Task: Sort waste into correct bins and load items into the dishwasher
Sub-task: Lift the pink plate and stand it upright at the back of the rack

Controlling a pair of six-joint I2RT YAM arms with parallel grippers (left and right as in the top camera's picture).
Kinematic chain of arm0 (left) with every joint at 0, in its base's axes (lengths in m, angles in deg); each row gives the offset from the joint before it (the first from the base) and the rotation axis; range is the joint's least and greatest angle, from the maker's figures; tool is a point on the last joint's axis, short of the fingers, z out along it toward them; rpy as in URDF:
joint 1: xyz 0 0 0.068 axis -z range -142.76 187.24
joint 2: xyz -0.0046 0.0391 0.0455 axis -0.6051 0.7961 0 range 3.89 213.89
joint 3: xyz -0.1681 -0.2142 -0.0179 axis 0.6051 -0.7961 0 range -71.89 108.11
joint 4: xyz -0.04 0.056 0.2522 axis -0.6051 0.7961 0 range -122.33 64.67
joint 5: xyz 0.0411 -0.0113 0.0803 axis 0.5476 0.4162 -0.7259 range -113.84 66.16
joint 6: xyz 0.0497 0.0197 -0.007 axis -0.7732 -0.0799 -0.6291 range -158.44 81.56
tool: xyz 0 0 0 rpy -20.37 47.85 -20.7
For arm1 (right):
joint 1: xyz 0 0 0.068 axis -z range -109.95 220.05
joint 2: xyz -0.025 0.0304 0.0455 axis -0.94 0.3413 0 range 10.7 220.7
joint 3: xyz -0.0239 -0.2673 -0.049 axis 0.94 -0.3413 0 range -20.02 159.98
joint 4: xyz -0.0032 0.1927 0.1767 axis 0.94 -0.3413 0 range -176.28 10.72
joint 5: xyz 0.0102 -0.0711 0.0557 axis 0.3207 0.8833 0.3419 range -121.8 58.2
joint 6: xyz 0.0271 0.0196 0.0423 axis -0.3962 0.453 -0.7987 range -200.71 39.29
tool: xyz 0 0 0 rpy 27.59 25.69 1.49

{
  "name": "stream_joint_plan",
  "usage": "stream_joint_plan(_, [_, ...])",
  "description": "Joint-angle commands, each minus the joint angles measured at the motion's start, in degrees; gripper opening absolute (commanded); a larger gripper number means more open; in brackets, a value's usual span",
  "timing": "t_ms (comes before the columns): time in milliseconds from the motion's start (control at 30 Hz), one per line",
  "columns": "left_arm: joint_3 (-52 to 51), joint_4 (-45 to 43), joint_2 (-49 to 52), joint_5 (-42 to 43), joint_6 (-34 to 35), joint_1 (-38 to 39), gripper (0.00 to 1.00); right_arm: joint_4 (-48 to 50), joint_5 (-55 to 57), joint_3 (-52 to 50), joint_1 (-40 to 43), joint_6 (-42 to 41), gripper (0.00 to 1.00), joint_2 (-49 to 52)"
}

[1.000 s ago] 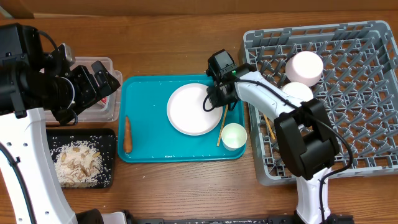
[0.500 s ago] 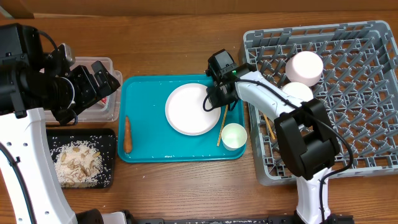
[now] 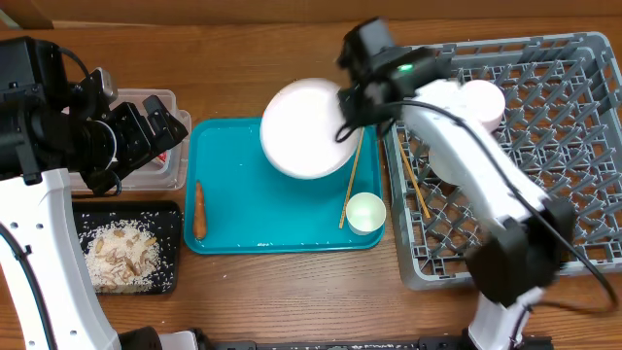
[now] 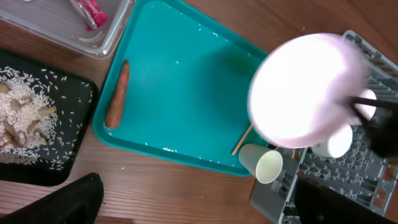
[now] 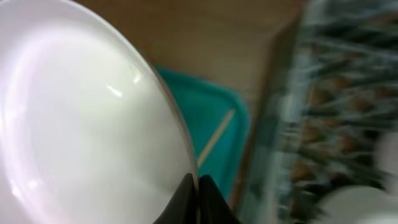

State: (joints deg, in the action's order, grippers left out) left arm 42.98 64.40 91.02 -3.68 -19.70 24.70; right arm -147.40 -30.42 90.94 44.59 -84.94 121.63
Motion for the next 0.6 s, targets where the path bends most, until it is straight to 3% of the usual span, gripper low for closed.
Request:
stream_joint_plan(0, [0.35, 0.07, -0.02, 0.22, 0.11, -0.2, 1.0, -1.7, 20.52, 2.67, 2.38, -0.09, 0.04, -7.96])
stream_joint_plan(200, [0.35, 0.07, -0.02, 0.2, 0.13, -0.2, 1.0, -1.36, 45.77, 2.56, 5.88, -0.83, 0.04, -9.81])
stream_joint_plan(433, [0.35, 0.07, -0.02, 0.22, 0.13, -0.2, 1.0, 2.64, 59.95, 0.07, 9.81, -5.03, 0.04, -8.24])
stream_joint_plan(567, [0.35, 0.07, -0.02, 0.2, 0.11, -0.2, 1.0, 4.68, 60.41, -2.4, 10.1, -5.05, 0.04, -7.61])
